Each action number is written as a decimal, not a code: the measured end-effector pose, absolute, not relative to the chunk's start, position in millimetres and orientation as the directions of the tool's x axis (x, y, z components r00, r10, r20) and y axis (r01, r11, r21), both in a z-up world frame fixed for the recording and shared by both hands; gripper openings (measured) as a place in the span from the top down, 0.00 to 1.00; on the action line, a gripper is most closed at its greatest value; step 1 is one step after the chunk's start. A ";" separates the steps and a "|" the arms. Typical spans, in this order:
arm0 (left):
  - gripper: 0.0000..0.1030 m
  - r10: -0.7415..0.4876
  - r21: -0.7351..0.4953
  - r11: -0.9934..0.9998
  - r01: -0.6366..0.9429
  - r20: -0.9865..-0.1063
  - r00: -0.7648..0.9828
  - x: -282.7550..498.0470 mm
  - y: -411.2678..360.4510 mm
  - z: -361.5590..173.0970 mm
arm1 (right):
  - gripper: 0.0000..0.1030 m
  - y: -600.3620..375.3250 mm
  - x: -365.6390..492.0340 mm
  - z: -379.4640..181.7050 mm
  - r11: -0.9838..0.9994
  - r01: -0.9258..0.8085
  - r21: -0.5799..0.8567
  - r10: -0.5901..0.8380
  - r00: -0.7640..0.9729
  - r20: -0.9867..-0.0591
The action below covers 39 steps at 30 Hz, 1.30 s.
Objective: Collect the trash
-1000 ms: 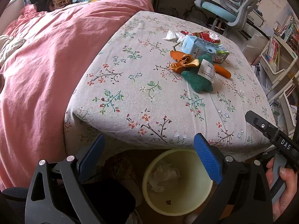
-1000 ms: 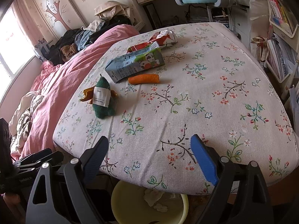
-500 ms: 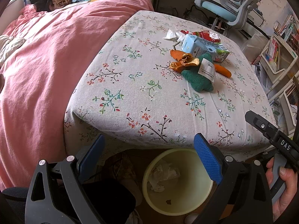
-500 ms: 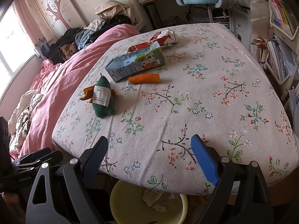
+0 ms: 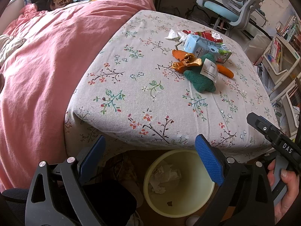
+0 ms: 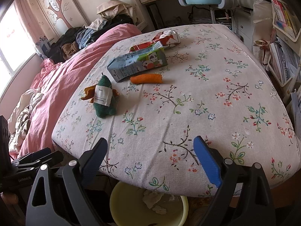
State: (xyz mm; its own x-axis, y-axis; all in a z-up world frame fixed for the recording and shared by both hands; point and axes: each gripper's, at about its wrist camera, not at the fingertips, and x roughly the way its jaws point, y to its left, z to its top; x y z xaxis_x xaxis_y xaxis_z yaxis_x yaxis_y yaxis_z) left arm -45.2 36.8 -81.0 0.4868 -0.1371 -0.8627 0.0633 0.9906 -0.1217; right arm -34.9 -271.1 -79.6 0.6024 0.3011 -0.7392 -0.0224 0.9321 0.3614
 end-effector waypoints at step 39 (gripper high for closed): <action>0.10 -0.162 -0.220 0.974 -0.057 -0.848 0.504 -39.3 66.5 -79.2 | 0.12 -272.7 -34.8 -80.7 0.930 -0.034 0.365 0.311 0.600 -0.737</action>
State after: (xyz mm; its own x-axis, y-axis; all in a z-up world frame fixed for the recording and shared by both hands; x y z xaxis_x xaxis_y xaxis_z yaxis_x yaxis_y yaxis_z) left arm -39.3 66.5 -79.2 0.5043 -0.1624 -0.8481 -0.0565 0.9738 -0.2201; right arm -34.8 -272.7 -80.7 0.5999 0.3112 -0.7371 -0.0343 0.9304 0.3649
